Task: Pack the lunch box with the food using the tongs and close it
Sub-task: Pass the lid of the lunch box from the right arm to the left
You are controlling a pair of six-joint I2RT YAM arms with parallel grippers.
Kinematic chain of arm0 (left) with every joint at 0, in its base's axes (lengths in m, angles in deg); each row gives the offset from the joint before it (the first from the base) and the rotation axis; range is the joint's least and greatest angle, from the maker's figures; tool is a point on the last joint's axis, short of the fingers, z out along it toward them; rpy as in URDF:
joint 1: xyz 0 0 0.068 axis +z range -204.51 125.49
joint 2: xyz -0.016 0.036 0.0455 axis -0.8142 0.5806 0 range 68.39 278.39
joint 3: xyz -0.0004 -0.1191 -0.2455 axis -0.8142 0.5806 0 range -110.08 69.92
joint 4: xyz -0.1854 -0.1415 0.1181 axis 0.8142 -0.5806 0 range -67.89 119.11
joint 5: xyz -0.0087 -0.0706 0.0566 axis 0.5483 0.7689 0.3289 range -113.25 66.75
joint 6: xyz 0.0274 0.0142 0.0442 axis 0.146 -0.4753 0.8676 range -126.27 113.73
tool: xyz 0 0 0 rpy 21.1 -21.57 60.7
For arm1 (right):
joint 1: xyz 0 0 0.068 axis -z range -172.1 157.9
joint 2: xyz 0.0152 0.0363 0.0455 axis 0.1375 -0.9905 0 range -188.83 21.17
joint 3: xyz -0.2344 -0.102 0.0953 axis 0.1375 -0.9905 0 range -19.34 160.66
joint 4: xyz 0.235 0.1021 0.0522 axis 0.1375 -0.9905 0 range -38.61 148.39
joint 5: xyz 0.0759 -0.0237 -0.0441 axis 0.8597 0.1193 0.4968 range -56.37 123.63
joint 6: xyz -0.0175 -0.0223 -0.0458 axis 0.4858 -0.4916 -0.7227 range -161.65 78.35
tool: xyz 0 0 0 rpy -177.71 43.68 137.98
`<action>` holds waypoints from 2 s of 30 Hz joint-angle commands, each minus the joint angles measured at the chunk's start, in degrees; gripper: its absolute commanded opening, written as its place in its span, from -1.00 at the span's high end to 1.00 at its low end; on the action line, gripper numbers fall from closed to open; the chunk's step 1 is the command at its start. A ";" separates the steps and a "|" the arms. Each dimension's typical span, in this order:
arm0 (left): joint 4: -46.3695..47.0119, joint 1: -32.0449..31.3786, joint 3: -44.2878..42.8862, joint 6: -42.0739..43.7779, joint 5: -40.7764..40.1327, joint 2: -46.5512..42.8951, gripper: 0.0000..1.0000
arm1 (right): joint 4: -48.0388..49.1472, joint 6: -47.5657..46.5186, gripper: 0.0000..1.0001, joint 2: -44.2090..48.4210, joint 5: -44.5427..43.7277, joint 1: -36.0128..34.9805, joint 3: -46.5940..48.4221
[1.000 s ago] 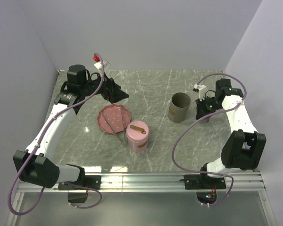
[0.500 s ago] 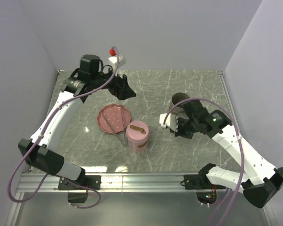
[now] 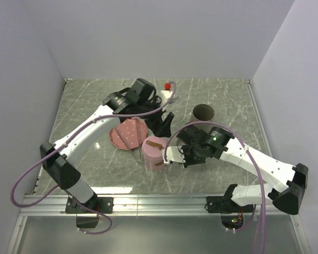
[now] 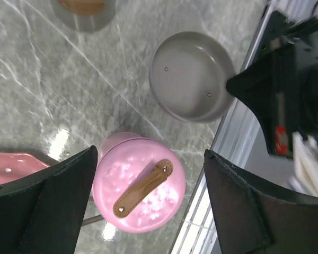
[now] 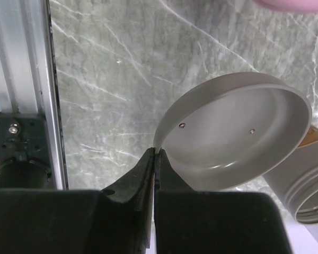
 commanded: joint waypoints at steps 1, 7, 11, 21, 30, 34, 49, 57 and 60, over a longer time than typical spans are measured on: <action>-2.58 -2.74 -4.04 0.39 -5.41 3.38 -0.72 | -1.38 1.48 1.00 -1.05 -1.42 -1.04 5.17; -2.32 -6.17 -8.61 -0.75 -7.96 7.16 -0.66 | -3.22 3.06 1.00 -1.23 0.78 -1.22 10.44; -1.79 -7.67 -9.32 -1.28 -10.07 8.57 -0.61 | -4.19 3.24 1.00 -1.06 0.25 -1.48 11.41; -1.17 -8.64 -8.18 -1.55 -14.29 10.94 -0.22 | -3.84 4.03 1.00 -1.67 -0.01 -2.71 11.76; -1.70 -8.82 -9.23 -2.42 -12.36 12.88 0.12 | -2.87 5.43 1.00 -2.20 -2.55 -2.80 12.64; -1.96 -9.08 -9.15 -3.13 -10.08 13.32 0.19 | -1.47 6.23 1.00 -2.73 -5.98 -3.15 11.68; -2.23 -10.93 -8.18 -3.66 -12.35 15.60 0.47 | 0.03 7.46 1.00 -4.22 -10.03 -4.03 12.29; -2.58 -11.19 -7.83 -3.74 -13.68 16.48 0.99 | 0.47 7.63 1.00 -4.48 -10.82 -4.12 12.56; -2.49 -11.28 -7.92 -3.92 -11.49 16.13 0.99 | 1.69 7.98 1.00 -4.13 -12.31 -4.12 11.94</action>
